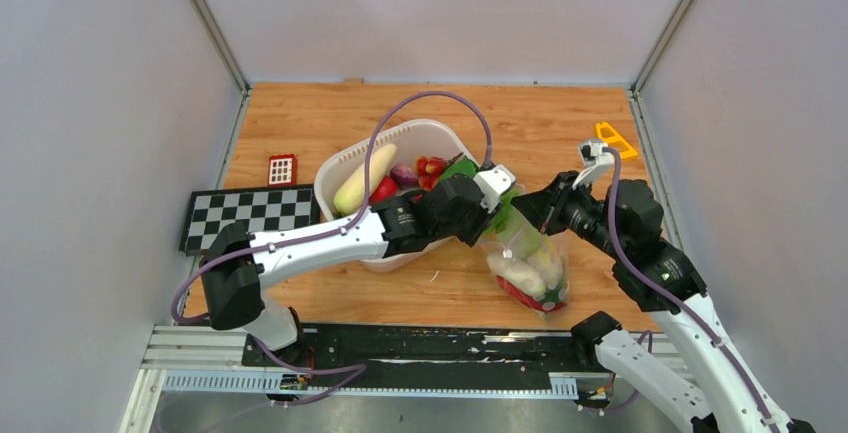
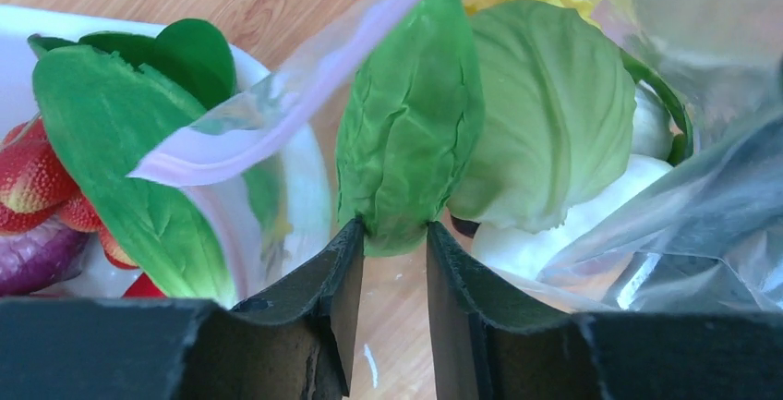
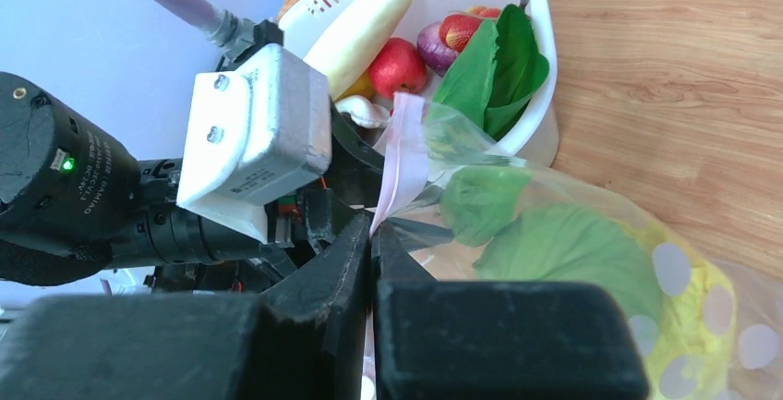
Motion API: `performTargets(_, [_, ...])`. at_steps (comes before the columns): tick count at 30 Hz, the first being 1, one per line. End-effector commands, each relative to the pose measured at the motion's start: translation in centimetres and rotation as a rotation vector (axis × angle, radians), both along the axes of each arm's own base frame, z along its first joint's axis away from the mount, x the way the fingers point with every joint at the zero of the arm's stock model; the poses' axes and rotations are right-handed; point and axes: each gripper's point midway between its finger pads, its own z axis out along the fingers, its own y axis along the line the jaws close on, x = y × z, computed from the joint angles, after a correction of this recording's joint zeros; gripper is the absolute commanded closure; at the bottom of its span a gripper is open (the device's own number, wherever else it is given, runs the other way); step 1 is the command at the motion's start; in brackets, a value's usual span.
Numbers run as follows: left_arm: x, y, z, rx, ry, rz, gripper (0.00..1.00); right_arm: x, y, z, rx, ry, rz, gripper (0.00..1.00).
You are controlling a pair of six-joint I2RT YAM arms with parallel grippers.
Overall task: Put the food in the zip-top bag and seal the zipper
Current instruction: Place the fake vegetable in the zipper food storage bag.
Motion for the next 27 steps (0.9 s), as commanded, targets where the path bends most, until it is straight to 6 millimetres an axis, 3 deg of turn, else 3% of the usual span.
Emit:
performTargets(1, [-0.2,0.6,4.4,-0.138,-0.028,0.046,0.57,0.7,-1.1,3.5,0.090,-0.108,-0.093,0.96])
performTargets(6, [-2.3,1.3,8.8,-0.258,-0.032,-0.040,0.46,1.1,-2.5,3.1,0.070,-0.114,-0.170,0.96])
performTargets(11, [-3.7,2.5,10.9,-0.343,-0.014,-0.056,0.32,1.1,-2.3,2.8,0.067,-0.107,-0.165,0.96])
performTargets(17, [-1.4,5.7,7.7,-0.300,-0.011,0.183,0.20,1.0,-2.0,2.8,0.071,-0.110,-0.145,0.95])
performTargets(24, [0.5,5.8,5.0,-0.273,0.047,0.274,0.17,0.5,-1.2,2.9,0.069,-0.123,-0.085,0.95])
performTargets(27, [1.1,5.6,4.1,-0.299,0.098,0.279,0.22,0.3,-0.7,3.1,0.071,-0.132,-0.050,0.96])
